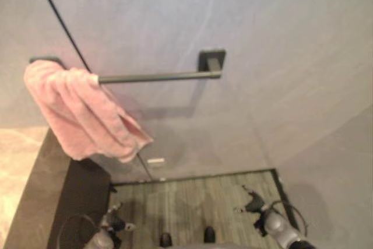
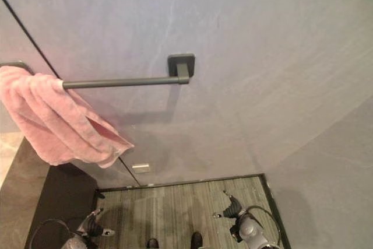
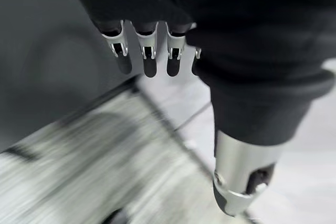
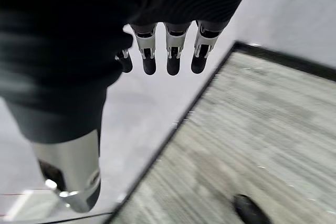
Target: Put brush and paste in cup on sink, flatten towel.
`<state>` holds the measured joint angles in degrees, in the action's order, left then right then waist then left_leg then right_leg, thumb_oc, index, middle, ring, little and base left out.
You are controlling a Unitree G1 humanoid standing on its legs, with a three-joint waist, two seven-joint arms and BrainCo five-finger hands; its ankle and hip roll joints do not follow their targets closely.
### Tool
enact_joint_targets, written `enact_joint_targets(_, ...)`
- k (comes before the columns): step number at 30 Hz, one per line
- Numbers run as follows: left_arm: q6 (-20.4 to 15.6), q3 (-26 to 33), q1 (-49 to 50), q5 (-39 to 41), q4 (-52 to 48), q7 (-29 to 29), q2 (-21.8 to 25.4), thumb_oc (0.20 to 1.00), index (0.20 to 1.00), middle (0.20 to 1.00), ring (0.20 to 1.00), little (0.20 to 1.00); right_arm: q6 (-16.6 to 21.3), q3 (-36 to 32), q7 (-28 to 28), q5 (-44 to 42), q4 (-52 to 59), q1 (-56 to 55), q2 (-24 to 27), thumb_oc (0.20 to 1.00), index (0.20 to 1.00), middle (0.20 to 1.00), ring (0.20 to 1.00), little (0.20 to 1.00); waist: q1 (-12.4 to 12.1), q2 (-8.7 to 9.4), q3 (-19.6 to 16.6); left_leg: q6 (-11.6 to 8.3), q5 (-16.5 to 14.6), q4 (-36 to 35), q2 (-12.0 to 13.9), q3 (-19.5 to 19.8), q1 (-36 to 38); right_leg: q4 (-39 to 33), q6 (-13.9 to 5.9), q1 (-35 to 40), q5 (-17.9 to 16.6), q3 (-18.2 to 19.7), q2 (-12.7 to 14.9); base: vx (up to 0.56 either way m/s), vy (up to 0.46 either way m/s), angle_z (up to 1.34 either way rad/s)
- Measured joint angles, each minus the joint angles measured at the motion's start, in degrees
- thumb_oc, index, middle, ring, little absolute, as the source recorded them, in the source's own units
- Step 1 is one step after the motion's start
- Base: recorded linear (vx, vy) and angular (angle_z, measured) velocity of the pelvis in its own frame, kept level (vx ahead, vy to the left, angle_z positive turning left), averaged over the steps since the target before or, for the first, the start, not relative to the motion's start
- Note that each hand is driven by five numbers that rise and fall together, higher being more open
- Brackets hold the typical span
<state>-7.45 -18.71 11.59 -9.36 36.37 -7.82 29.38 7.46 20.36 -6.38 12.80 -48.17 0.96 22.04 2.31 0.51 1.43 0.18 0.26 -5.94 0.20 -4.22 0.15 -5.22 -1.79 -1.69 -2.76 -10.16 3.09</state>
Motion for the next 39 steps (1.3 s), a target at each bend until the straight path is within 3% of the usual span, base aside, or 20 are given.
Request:
enact_joint_targets(1, -0.57, -0.16, 0.47, 0.21, -2.1, 0.71, 0.93, 1.0, 1.0, 1.0, 1.0, 1.0, -0.04, 0.01, 0.16, 0.03, -0.03, -0.04, 0.27, 1.0, 1.0, 1.0, 1.0, 1.0, -0.04, -0.13, -0.06, -0.01, 0.01, -0.04, -0.03, 0.01, 0.05, -0.03, -0.03, 0.02, -0.03, 0.0, 0.05, 0.02, 0.098, 0.0)
enact_joint_targets(2, -2.39, -2.15, 5.33, 3.72, -17.2, 6.86, 10.7, 1.0, 1.0, 1.0, 1.0, 1.0, -0.17, -0.03, 1.53, 0.05, 0.03, -0.38, 2.31, 1.0, 1.0, 1.0, 1.0, 1.0, -0.37, -0.33, -0.3, -0.02, 0.01, 0.09, 0.06, -0.09, 0.14, 0.03, -0.37, 0.11, -0.17, 0.09, 0.01, 0.01, 0.051, 0.0)
enact_joint_targets(4, -2.56, -0.36, 5.48, 5.94, -21.64, 9.94, 15.32, 1.0, 1.0, 1.0, 1.0, 1.0, -0.22, -0.04, 2.16, 0.06, -0.08, -0.69, 4.44, 1.0, 1.0, 1.0, 1.0, 1.0, -0.83, -1.41, -0.98, -0.02, 0.01, -0.06, -0.19, -0.15, 0.23, -0.12, -0.64, 0.16, 0.02, 0.13, 0.29, 0.02, 0.083, -0.01)
enact_joint_targets(5, -0.61, -0.12, 7.07, 7.86, -31.16, 12.9, 23.03, 1.0, 1.0, 1.0, 1.0, 1.0, -0.2, 0.04, 2.76, 0.07, -0.14, -0.93, 5.45, 1.0, 1.0, 1.0, 1.0, 1.0, -1.16, -1.57, -1.1, -0.03, -0.02, -0.07, -0.26, -0.15, 0.24, -0.12, -0.66, 0.14, 0.0, 0.32, 0.32, 0.02, 0.081, 0.02)
enact_joint_targets(6, -0.82, 1.86, 9.25, 11.09, -41.57, 16.44, 30.07, 1.0, 1.0, 1.0, 1.0, 1.0, -0.2, 0.07, 3.41, 0.06, -0.13, -1.41, 5.85, 1.0, 1.0, 1.0, 1.0, 1.0, -1.64, -1.42, -1.05, -0.05, 0.01, -0.04, -0.21, 0.06, 0.14, 0.05, -0.85, 0.16, -0.14, 0.02, 0.26, 0.01, 0.057, 0.03)
enact_joint_targets(8, -2.34, 5.81, 9.63, 15.93, -47.42, 19.43, 32.27, 1.0, 1.0, 1.0, 1.0, 1.0, -0.2, 0.29, 4.25, 0.06, -0.26, -1.78, 6.0, 1.0, 1.0, 1.0, 1.0, 1.0, -1.79, -2.1, -1.4, -0.05, 0.01, -0.05, -0.3, 0.01, 0.2, -0.08, -1.0, 0.21, -0.23, -0.02, 0.39, 0.01, 0.037, 0.01)
enact_joint_targets(10, -1.21, 6.91, 8.41, 20.37, -50.43, 21.64, 32.36, 1.0, 1.0, 1.0, 1.0, 1.0, -0.13, 1.36, 5.2, 0.09, -0.48, -1.69, 5.43, 1.0, 1.0, 1.0, 1.0, 1.0, -1.83, -2.81, -1.73, -0.05, 0.01, -0.05, -0.44, 0.07, 0.32, -0.13, -1.01, 0.28, -0.23, -0.04, 0.51, 0.01, 0.046, -0.01)
enact_joint_targets(12, -0.96, 9.32, 10.69, 26.38, -58.57, 24.87, 37.98, 1.0, 1.0, 1.0, 1.0, 1.0, 0.07, 2.39, 5.9, 0.12, -3.41, -1.28, 4.2, 1.0, 1.0, 1.0, 1.0, 1.0, -2.26, -2.15, -1.18, -0.18, 0.13, -0.03, -0.35, 0.2, 0.27, -0.12, -1.03, 0.34, -0.22, -0.3, 0.46, 0.0, 0.021, 0.03)
enact_joint_targets(13, -1.64, 13.76, 13.92, 30.88, -63.95, 26.54, 40.93, 1.0, 1.0, 1.0, 1.0, 1.0, 0.03, 2.49, 6.25, 0.16, -6.94, -0.9, 3.21, 1.0, 1.0, 1.0, 1.0, 1.0, -2.52, -1.75, -1.03, -0.3, 0.26, 0.19, -0.35, 0.38, 0.28, -0.05, -1.04, 0.44, -0.23, -0.52, 0.46, 0.0, 0.022, 0.07)
enact_joint_targets(17, -1.9, 24.87, 22.55, 38.47, -67.51, 28.33, 42.2, 1.0, 1.0, 1.0, 1.0, 1.0, 0.15, 2.72, 6.54, 0.69, -8.94, -1.84, 2.72, 1.0, 1.0, 1.0, 1.0, 1.0, -3.32, -2.19, -0.77, -0.28, 0.25, 0.2, -0.79, 1.02, 0.29, -0.09, -1.42, 0.74, 0.03, -1.16, 0.92, 0.0, 0.037, 0.1)
enact_joint_targets(19, -2.23, 35.38, 32.76, 43.27, -66.21, 29.71, 42.92, 1.0, 1.0, 1.0, 1.0, 1.0, 0.78, 1.92, 6.66, 0.69, -7.27, -3.74, 3.06, 1.0, 1.0, 1.0, 1.0, 1.0, -4.06, -2.27, -0.63, -0.27, 0.23, 0.19, -0.94, 1.34, 0.05, -0.09, -1.72, 0.65, 0.18, -1.56, 1.12, 0.01, 0.041, 0.08)
enact_joint_targets(21, -2.43, 42.47, 37.67, 45.89, -63.15, 29.87, 41.91, 1.0, 1.0, 1.0, 1.0, 1.0, 1.5, 0.14, 6.59, 0.66, -5.49, -6.26, 3.41, 1.0, 1.0, 1.0, 1.0, 1.0, -4.71, -2.23, -0.65, -0.26, 0.19, 0.22, -1.03, 1.73, 0.03, -0.12, -1.95, 0.69, 0.34, -1.83, 1.22, 0.03, 0.045, 0.11)
enact_joint_targets(22, -3.47, 46.53, 40.76, 46.68, -60.51, 29.5, 39.96, 1.0, 1.0, 1.0, 1.0, 1.0, 1.46, -0.1, 6.96, 0.65, -4.56, -7.49, 3.64, 1.0, 1.0, 1.0, 1.0, 1.0, -6.4, -2.25, -0.59, -0.07, 0.0, 0.17, -1.18, 1.97, -0.13, 0.05, -2.37, 0.73, 0.64, -2.21, 1.36, 0.03, 0.039, 0.06)
enact_joint_targets(24, -4.09, 50.26, 42.37, 46.74, -58.1, 29.17, 38.08, 1.0, 1.0, 1.0, 1.0, 1.0, 1.96, -0.48, 6.95, 0.6, -3.02, -8.85, 3.95, 1.0, 1.0, 1.0, 1.0, 1.0, -6.47, -2.2, -0.59, -0.05, 0.0, 0.23, -1.24, 2.17, -0.13, -0.12, -2.54, 0.83, 0.74, -2.35, 1.43, 0.02, 0.025, 0.15)
enact_joint_targets(28, -6.18, 50.99, 39.52, 43.93, -49.99, 25.27, 36.63, 1.0, 1.0, 1.0, 1.0, 1.0, 2.09, -1.89, 7.29, 0.51, -2.07, -9.6, 4.06, 1.0, 1.0, 1.0, 1.0, 1.0, -8.84, -2.04, -0.95, 0.12, -0.02, 0.24, -1.94, 3.72, -0.22, -0.03, -2.96, 1.13, 1.02, -4.25, 2.22, 0.04, 0.059, 0.19)
enact_joint_targets(32, -7.3, 50.7, 30.64, 42.14, -41.98, 20.23, 33.36, 1.0, 1.0, 1.0, 1.0, 1.0, 2.23, -2.59, 7.37, 0.11, 0.54, -9.44, 3.71, 1.0, 1.0, 1.0, 1.0, 1.0, -9.23, -1.19, -1.78, 0.14, -0.04, 0.25, -2.27, 4.78, -0.52, 0.1, -3.23, 1.24, 1.21, -5.26, 2.48, 0.04, 0.061, 0.13)
enact_joint_targets(39, -8.04, 47.0, 23.44, 38.09, -36.6, 16.44, 33.08, 1.0, 1.0, 1.0, 1.0, 1.0, 2.06, -6.28, 7.27, 0.1, 2.45, -10.51, 3.91, 1.0, 1.0, 1.0, 1.0, 1.0, -7.79, -0.03, -2.24, 0.4, -0.18, 0.24, -2.93, 2.77, -1.35, 0.25, -3.75, -0.42, 0.64, -3.6, 3.07, 0.03, 0.085, -0.1)
